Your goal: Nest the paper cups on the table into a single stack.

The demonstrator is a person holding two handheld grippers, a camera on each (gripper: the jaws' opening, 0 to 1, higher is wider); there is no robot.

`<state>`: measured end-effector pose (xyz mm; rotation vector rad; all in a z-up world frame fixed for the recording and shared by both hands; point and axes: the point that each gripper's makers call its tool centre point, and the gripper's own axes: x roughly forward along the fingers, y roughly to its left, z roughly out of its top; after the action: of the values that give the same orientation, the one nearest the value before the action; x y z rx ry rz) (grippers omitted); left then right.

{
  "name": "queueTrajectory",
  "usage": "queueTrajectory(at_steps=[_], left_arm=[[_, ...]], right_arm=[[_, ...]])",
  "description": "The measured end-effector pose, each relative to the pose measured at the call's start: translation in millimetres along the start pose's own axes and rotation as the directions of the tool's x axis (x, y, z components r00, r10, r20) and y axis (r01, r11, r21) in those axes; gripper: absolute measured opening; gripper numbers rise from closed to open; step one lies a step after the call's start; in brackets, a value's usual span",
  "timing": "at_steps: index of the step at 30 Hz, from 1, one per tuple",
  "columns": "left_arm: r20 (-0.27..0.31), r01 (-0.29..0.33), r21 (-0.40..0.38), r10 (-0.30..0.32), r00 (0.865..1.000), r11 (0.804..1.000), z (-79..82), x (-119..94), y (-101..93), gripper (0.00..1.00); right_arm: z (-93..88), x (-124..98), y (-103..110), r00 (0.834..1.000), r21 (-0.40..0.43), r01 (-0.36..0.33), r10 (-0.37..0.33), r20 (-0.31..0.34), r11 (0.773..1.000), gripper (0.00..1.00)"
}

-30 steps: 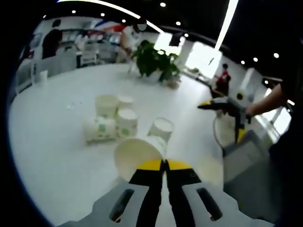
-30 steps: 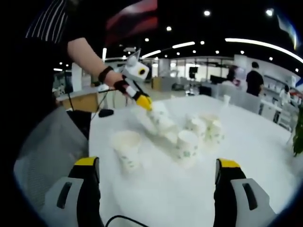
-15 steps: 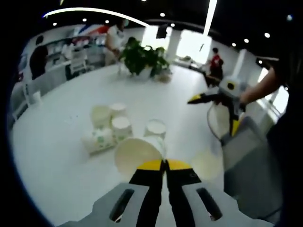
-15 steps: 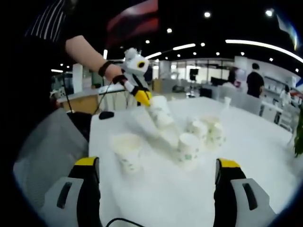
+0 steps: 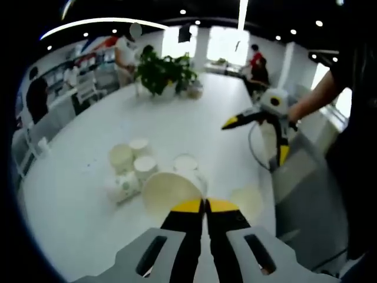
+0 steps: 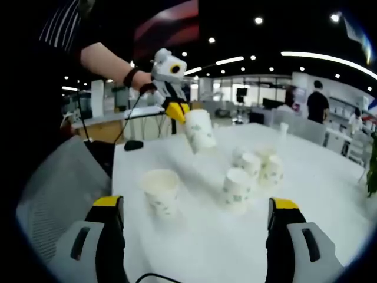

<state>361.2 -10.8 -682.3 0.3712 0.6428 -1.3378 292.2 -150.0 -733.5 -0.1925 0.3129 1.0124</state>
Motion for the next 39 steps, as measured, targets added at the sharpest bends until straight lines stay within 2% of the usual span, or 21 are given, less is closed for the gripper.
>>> queueTrajectory(at_steps=[5, 8, 10, 15, 22, 34, 37, 39], left_arm=[[-0.039, 0.005, 0.046, -0.003, 0.999, 0.999, 1.6, -3.5, -8.7, 0.00], [-0.056, 0.021, 0.036, -0.019, 0.998, 0.999, 6.2, -4.8, -18.2, 0.00], [-0.067, 0.014, 0.083, -0.008, 0.998, 0.996, 8.8, -5.4, -20.3, 0.00], [-0.102, 0.025, 0.132, -0.012, 0.995, 0.991, 12.1, -5.2, -29.9, 0.00], [-0.179, 0.053, 0.216, -0.013, 0.984, 0.975, 13.4, -6.6, -40.7, 0.00], [-0.269, 0.097, 0.287, -0.016, 0.963, 0.953, 16.6, -7.8, -55.7, 0.00], [-0.302, 0.120, 0.303, -0.024, 0.953, 0.945, 16.3, -6.1, -63.0, 0.00], [-0.322, 0.138, 0.333, -0.025, 0.946, 0.933, 17.1, -4.0, -68.1, 0.00]], right_arm=[[0.3, -1.5, 1.2, 1.000, 0.005, 0.000, 0.000, 0.003, 1.000, 1.00], [0.0, -2.7, 2.5, 1.000, 0.004, 0.002, -0.002, 0.006, 1.000, 1.00], [-1.0, -3.1, 3.7, 1.000, 0.005, 0.002, -0.002, 0.005, 1.000, 1.00], [-1.8, -4.5, 7.9, 1.000, 0.009, 0.003, -0.004, 0.005, 1.000, 1.00], [0.8, -4.5, 9.5, 1.000, 0.023, 0.013, -0.013, 0.023, 1.000, 1.00], [1.1, -3.6, 12.7, 0.999, 0.026, 0.015, -0.016, 0.034, 1.000, 1.00], [1.0, -2.8, 14.7, 0.999, 0.032, 0.009, -0.010, 0.038, 0.999, 1.00], [0.7, -2.7, 14.7, 0.999, 0.025, 0.010, -0.011, 0.036, 1.000, 1.00]])
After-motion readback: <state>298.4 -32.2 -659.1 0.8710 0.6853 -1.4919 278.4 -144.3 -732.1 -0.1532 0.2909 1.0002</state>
